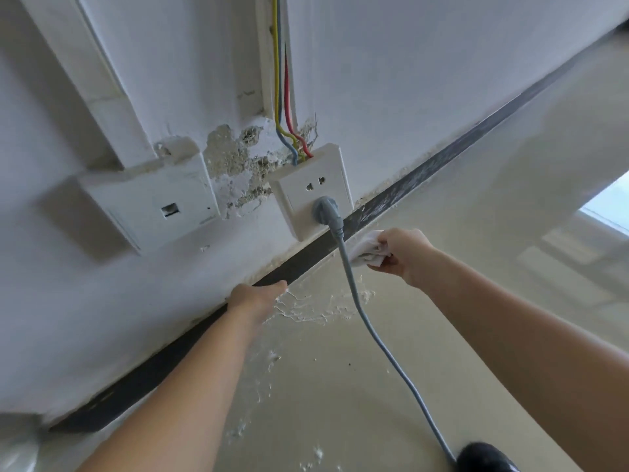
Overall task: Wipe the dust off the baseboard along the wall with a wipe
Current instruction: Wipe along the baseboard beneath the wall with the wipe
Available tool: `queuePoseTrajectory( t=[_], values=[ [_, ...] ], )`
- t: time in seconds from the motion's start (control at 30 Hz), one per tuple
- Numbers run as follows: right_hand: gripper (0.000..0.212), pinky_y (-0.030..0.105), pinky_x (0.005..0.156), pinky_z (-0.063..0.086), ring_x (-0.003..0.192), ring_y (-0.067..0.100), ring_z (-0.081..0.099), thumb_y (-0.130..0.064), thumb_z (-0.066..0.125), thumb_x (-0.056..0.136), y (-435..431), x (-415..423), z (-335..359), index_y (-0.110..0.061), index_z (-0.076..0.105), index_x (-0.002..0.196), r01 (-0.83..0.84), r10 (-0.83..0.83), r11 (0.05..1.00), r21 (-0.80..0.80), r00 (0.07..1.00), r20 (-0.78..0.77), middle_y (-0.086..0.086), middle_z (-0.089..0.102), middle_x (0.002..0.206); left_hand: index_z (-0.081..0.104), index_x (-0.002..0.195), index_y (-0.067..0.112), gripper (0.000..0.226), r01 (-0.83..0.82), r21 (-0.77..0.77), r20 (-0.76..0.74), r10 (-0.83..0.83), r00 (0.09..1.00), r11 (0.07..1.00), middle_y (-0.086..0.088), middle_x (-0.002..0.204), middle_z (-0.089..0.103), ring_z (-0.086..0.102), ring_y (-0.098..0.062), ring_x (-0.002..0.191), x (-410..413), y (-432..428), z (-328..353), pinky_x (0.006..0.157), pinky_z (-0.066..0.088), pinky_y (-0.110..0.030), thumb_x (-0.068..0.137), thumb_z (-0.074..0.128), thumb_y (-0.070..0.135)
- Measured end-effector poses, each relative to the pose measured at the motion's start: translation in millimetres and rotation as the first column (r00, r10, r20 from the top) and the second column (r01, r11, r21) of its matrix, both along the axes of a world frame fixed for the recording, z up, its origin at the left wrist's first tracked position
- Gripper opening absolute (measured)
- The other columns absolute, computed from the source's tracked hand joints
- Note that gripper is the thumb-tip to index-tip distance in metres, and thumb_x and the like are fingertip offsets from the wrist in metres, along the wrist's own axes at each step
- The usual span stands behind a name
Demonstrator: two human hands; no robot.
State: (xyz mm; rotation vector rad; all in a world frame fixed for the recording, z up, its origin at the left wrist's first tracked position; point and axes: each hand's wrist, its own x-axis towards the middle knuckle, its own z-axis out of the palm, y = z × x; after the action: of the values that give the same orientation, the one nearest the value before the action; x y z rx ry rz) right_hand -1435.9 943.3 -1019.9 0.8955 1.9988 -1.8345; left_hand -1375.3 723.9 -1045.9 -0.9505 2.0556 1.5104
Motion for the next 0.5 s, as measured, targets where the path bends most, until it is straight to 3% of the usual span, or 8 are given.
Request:
queuePoseTrajectory(
  t=[0.07,0.13,0.2,0.27,0.37,0.43,0.5],
  values=[
    [0.018,0.024,0.049,0.054,0.064,0.018,0.058,-0.002,0.049,0.090,-1.8,9.3,18.6,-0.011,0.048,0.075,0.008,-0.007,0.998,0.058,1.000,-0.015,0.008,0.055,0.078,0.064,0.109,0.003,0.033,0.209,-0.071,-0.080,-0.215,0.973,0.975,-0.019,0.109,0.061,0.060,-0.030,0.097,2.4,-1.5,7.8,0.083,0.043,-0.031,0.088,0.062,0.029],
    [0.018,0.025,0.053,0.055,0.064,0.018,0.057,-0.002,0.048,0.091,-6.3,16.7,36.7,-0.011,0.048,0.075,-0.005,0.007,0.994,0.114,1.000,-0.018,0.007,0.054,0.077,0.057,0.126,0.008,0.044,0.332,-0.150,-0.127,-0.351,0.928,0.931,-0.011,0.122,0.058,0.055,-0.026,0.113,8.0,-7.8,17.8,0.090,0.040,-0.028,0.088,0.060,0.031],
    [0.011,0.029,0.061,0.055,0.064,0.019,0.056,-0.002,0.049,0.091,-12.4,21.7,56.1,-0.010,0.051,0.082,-0.039,0.041,0.982,0.186,0.999,-0.008,0.007,0.053,0.077,0.051,0.133,0.008,0.051,0.380,-0.166,-0.143,-0.403,0.904,0.910,-0.009,0.128,0.057,0.052,-0.024,0.118,10.8,-16.1,22.4,0.094,0.040,-0.028,0.088,0.059,0.031],
    [0.008,0.030,0.063,0.054,0.064,0.019,0.055,-0.004,0.050,0.091,-16.6,23.3,75.8,-0.009,0.051,0.096,-0.092,0.094,0.958,0.271,0.996,0.005,0.007,0.053,0.076,0.056,0.126,0.012,0.042,0.408,-0.201,-0.165,-0.442,0.882,0.891,-0.006,0.120,0.060,0.054,-0.023,0.110,14.8,-21.0,33.6,0.090,0.042,-0.028,0.088,0.058,0.029],
    [0.010,0.030,0.066,0.052,0.061,0.020,0.054,-0.002,0.047,0.091,-20.6,12.3,94.5,-0.006,0.053,0.099,-0.138,0.140,0.927,0.350,0.990,0.020,0.008,0.054,0.073,0.057,0.120,0.018,0.032,0.474,-0.273,-0.189,-0.530,0.827,0.837,-0.004,0.114,0.060,0.052,-0.018,0.095,13.0,-24.7,41.0,0.081,0.044,-0.028,0.090,0.054,0.026],
    [0.016,0.030,0.063,0.050,0.059,0.022,0.053,0.001,0.043,0.091,-20.2,-4.1,94.1,0.000,0.055,0.100,-0.137,0.144,0.925,0.355,0.990,0.008,0.012,0.055,0.071,0.053,0.128,0.014,0.039,0.479,-0.303,-0.197,-0.546,0.814,0.824,-0.004,0.123,0.058,0.053,-0.018,0.101,4.6,-19.7,38.1,0.080,0.041,-0.025,0.092,0.051,0.026],
    [0.023,0.027,0.056,0.051,0.064,0.021,0.055,-0.003,0.045,0.092,-16.5,-24.1,84.0,-0.001,0.056,0.112,-0.195,0.205,0.901,0.388,0.979,0.017,0.012,0.057,0.083,0.053,0.128,0.014,0.039,0.471,-0.362,-0.173,-0.554,0.814,0.805,-0.004,0.125,0.057,0.054,-0.019,0.108,-4.5,-10.7,37.7,0.081,0.041,-0.024,0.091,0.050,0.025]
  ],
)
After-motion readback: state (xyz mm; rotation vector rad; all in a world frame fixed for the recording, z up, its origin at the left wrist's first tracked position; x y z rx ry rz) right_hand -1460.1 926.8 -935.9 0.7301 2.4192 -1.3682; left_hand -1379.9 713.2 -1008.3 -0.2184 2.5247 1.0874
